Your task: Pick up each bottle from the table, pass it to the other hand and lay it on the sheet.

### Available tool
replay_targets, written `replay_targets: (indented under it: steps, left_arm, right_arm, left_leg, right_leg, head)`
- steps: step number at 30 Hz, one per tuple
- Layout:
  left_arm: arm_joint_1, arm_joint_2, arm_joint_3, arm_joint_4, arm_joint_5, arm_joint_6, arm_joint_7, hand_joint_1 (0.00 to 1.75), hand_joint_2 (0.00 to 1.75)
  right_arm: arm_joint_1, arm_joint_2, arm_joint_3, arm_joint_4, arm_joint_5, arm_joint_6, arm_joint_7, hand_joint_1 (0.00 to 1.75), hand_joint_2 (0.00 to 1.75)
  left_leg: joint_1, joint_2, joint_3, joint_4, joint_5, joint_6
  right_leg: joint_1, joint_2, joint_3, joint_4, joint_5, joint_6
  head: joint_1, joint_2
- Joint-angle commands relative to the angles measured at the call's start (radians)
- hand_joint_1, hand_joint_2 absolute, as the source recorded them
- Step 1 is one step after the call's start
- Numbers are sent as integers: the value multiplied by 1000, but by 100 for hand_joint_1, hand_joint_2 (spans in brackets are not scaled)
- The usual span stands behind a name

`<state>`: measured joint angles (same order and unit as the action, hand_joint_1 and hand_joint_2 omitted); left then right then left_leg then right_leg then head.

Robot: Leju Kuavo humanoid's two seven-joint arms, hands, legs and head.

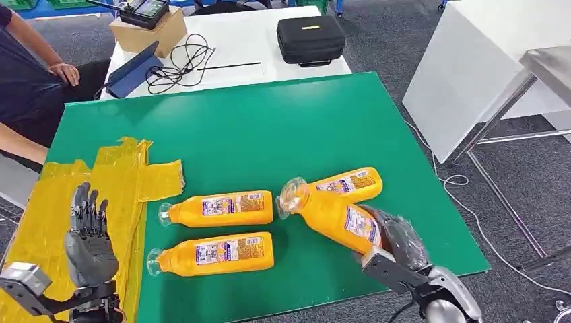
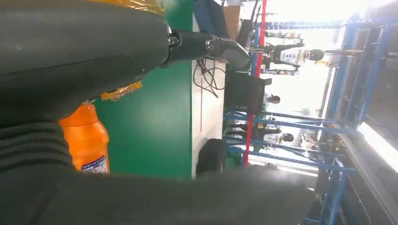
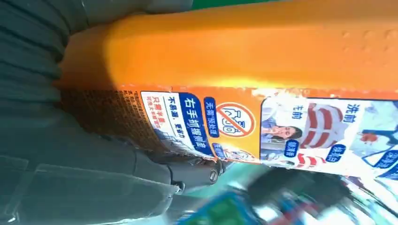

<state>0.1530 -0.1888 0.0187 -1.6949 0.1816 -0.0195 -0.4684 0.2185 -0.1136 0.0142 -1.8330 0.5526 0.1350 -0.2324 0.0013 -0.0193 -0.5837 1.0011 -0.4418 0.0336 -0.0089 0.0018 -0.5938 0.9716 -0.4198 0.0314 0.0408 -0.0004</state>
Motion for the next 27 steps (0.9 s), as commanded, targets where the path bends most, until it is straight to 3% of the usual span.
replay_targets:
  steps: [1,4,11,13,18,27]
  left_arm:
    - [-20,7,-9,53,68,-42,24,0,175]
    - [-37,9,-25,70,111,-76,45,0,175]
    - [-157,30,-96,169,202,-125,96,0,175]
    - [-176,28,-106,177,203,-117,108,0,175]
    - [-183,32,-116,180,204,-109,112,0,175]
    - [-268,19,-166,242,222,-72,121,0,175]
  right_arm:
    - [-257,106,180,115,-94,-137,-20,175,175]
    - [-360,139,243,215,-114,-164,-4,175,175]
    - [-780,341,411,833,-89,-257,66,175,175]
    - [-825,379,425,902,-71,-284,86,175,175]
    - [-819,375,433,891,-73,-289,91,175,175]
    - [-884,459,526,992,15,-295,155,175,175]
  left_leg:
    - [0,9,4,-1,-1,-2]
    - [0,7,3,-1,0,-1]
    - [0,13,5,-1,1,-2]
    - [0,16,6,-1,2,-4]
    - [1,6,3,-1,6,-4]
    - [1,4,-2,0,6,-4]
  right_leg:
    - [1,7,2,-1,1,-1]
    - [0,6,1,-1,2,-1]
    - [0,11,1,-1,4,-2]
    - [0,13,1,0,5,-2]
    - [2,5,1,1,4,-3]
    - [1,4,-3,2,4,-3]
  head:
    - [0,0]
    - [0,0]
    - [0,0]
    - [0,0]
    - [0,0]
    - [0,0]
